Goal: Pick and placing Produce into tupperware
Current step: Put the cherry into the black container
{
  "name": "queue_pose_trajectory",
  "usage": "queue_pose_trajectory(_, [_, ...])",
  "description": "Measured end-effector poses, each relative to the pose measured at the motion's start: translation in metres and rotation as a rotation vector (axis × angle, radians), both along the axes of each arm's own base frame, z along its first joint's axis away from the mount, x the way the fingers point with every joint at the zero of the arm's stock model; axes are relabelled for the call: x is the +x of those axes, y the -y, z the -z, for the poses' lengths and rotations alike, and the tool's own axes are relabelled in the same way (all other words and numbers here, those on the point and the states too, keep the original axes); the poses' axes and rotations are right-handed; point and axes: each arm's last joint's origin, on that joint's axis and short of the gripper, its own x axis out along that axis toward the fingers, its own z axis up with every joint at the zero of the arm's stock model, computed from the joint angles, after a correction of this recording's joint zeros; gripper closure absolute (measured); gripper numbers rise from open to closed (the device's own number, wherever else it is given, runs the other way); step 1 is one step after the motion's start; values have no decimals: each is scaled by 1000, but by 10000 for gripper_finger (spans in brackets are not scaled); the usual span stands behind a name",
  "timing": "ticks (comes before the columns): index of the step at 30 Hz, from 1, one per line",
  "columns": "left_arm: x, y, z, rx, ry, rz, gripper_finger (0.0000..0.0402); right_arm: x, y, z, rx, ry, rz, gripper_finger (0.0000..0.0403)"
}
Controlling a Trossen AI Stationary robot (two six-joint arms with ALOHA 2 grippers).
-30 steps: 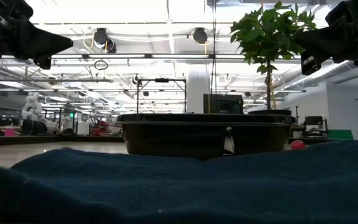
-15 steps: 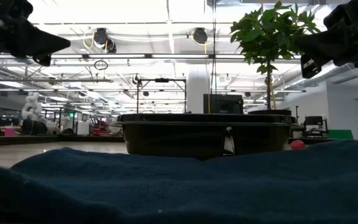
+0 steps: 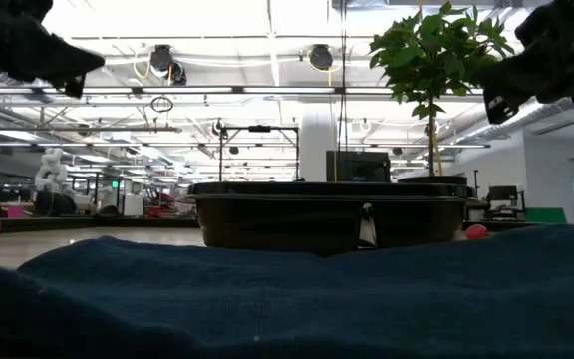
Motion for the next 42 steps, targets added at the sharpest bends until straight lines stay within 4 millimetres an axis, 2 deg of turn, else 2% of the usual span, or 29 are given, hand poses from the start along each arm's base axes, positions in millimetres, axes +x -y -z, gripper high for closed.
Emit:
queue_pose_trajectory(4, [0,0,-19,31,34,-1,393,-2,2,-4,-18,-34,79,403])
queue_pose_trajectory(8, [2,0,-27,80,32,-25,392,-2,2,-4,-38,-36,82,403])
queue_pose_trajectory(17, [18,2,-13,63,-98,-75,399,-2,2,-3,-43,-57,83,403])
queue_pose_trajectory(26, [24,4,-15,90,-84,-71,381,-2,2,-4,-70,-47,81,403])
queue_pose_trajectory(36, [24,4,-15,90,-81,-72,399,-2,2,-4,-83,-40,80,403])
queue_pose_trajectory(42, [24,4,-15,102,-80,-70,381,-2,2,-4,-72,-40,81,403])
